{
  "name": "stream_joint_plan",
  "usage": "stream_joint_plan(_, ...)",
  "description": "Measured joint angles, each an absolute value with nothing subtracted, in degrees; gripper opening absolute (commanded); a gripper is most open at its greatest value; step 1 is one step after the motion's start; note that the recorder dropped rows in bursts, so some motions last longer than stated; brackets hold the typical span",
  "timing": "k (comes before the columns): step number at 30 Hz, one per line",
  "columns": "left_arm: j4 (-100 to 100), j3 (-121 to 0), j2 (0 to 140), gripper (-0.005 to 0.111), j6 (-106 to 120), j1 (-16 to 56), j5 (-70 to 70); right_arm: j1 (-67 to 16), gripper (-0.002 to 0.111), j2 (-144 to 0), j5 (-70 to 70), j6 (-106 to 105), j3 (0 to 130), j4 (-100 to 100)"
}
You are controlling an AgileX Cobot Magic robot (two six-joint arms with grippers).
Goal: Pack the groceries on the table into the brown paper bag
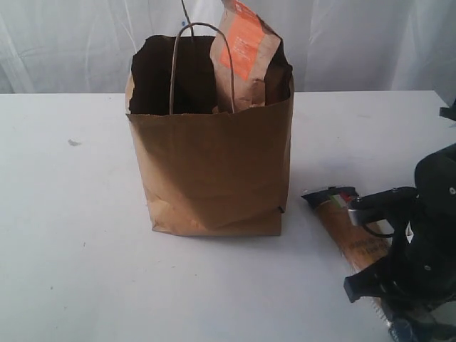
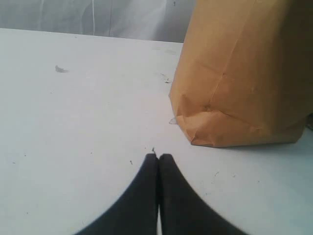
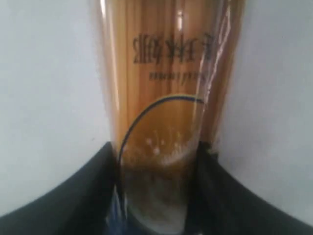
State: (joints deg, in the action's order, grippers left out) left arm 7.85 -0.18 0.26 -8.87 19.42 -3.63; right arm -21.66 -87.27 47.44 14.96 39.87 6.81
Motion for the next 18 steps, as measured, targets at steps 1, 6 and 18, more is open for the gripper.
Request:
stream_joint_plan(1,7.85,-0.18,0.26,0.0,-8.87,19.42,-3.63,-21.66,0.079,-87.63,47.56,14.96,39.87,6.69)
stream_joint_plan(6,7.85,-0.18,0.26,0.0,-8.87,19.42,-3.63,-21.66,0.081,-87.61,46.04,13.93,40.27,6.69)
stream_joint_plan(18,7.85,-0.18,0.26,0.0,-8.87,19.42,-3.63,-21.66,0.081,-85.85,39.55,12.89,50.34,6.9)
